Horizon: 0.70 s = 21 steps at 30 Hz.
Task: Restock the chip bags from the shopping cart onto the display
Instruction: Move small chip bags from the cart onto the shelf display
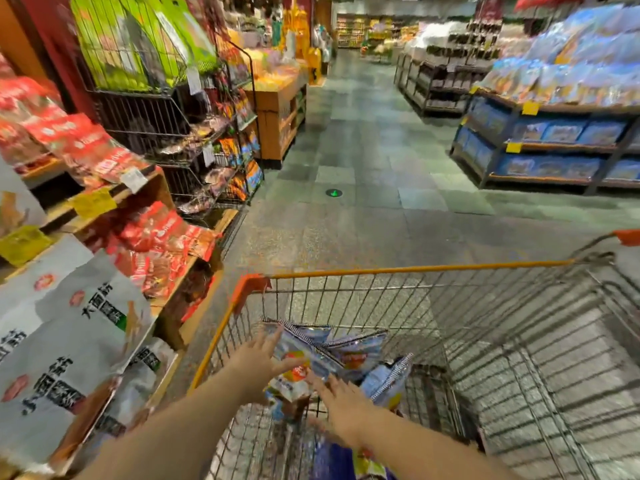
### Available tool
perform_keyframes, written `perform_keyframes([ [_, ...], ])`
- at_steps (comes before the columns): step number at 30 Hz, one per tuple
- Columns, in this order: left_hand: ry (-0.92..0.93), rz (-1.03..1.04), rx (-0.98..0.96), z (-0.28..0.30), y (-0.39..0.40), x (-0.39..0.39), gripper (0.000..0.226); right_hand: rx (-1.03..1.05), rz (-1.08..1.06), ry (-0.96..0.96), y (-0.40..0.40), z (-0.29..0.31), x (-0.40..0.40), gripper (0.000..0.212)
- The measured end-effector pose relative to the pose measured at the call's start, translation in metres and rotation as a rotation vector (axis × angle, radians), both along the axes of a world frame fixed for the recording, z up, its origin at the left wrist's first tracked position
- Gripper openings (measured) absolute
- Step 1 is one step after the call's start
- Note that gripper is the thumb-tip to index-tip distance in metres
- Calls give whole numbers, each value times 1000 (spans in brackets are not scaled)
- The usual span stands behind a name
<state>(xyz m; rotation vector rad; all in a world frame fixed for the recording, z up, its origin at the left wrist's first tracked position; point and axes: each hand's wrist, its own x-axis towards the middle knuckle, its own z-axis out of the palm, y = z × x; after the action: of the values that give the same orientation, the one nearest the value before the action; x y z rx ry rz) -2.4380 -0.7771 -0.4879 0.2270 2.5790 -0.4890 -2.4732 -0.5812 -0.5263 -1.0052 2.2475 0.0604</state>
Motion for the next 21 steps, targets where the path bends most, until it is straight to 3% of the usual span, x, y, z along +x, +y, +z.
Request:
perform_keyframes([
  [8, -92, 170, 7, -70, -6, -29, 105, 26, -113, -30, -24, -60, -25, 80],
  [15, 5, 331, 188, -121, -28, -22, 118, -139, -163, 121, -34, -112, -6, 71],
  [21, 68, 351, 274, -151, -24, -7, 129, -39, -200, -99, -39, -129, -27, 90],
])
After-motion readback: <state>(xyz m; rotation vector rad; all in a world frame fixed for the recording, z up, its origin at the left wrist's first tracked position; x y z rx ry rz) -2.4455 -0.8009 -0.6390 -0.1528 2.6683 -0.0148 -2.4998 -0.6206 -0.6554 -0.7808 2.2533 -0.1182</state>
